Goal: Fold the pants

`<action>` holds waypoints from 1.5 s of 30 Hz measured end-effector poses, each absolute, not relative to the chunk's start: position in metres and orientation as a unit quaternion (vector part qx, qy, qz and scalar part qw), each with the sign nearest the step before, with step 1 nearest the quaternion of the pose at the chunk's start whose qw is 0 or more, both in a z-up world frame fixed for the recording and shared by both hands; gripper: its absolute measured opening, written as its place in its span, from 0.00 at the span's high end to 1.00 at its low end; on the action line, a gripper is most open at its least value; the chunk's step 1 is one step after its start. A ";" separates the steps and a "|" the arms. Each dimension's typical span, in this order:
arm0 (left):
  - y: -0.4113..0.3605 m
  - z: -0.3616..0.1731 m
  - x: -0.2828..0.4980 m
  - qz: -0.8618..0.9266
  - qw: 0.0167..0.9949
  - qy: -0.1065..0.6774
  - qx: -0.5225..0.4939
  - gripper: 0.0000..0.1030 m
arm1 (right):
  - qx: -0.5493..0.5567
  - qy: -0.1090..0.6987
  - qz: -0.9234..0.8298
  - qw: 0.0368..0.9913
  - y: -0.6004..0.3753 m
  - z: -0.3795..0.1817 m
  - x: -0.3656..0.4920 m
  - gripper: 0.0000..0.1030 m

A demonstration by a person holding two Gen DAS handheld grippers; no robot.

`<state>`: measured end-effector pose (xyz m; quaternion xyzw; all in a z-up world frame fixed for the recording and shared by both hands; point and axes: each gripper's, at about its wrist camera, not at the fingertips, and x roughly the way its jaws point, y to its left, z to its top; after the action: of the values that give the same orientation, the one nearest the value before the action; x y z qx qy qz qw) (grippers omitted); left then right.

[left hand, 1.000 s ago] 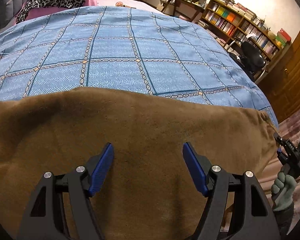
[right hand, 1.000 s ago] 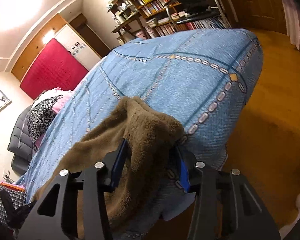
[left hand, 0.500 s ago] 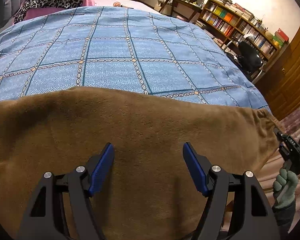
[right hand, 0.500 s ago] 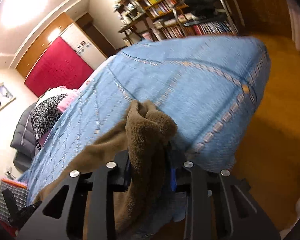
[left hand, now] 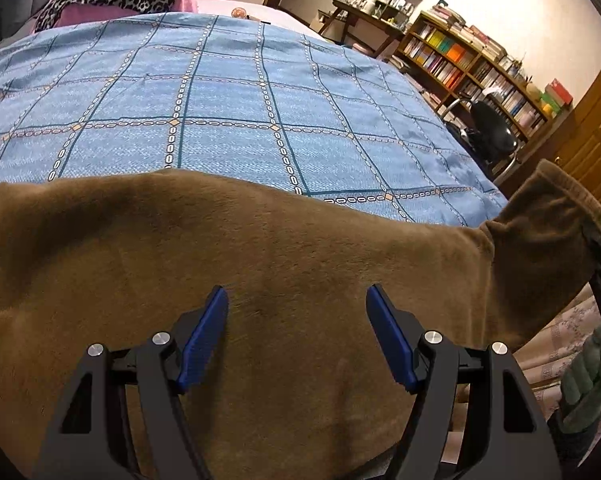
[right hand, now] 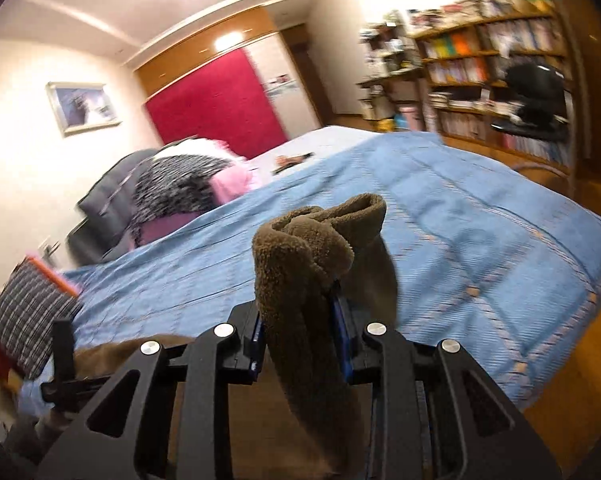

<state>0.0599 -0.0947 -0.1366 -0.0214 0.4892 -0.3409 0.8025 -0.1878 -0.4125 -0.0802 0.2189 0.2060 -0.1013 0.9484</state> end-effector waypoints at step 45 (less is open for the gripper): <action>-0.061 -0.150 0.086 -0.410 0.721 0.546 -0.121 0.21 | 0.110 0.431 0.249 0.860 -0.206 -0.180 -0.080 0.46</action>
<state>0.0862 -0.0615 -0.1503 -0.1205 0.5457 -0.4102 0.7207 -0.0795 -0.2061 -0.1797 0.1101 0.4309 0.2488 0.8604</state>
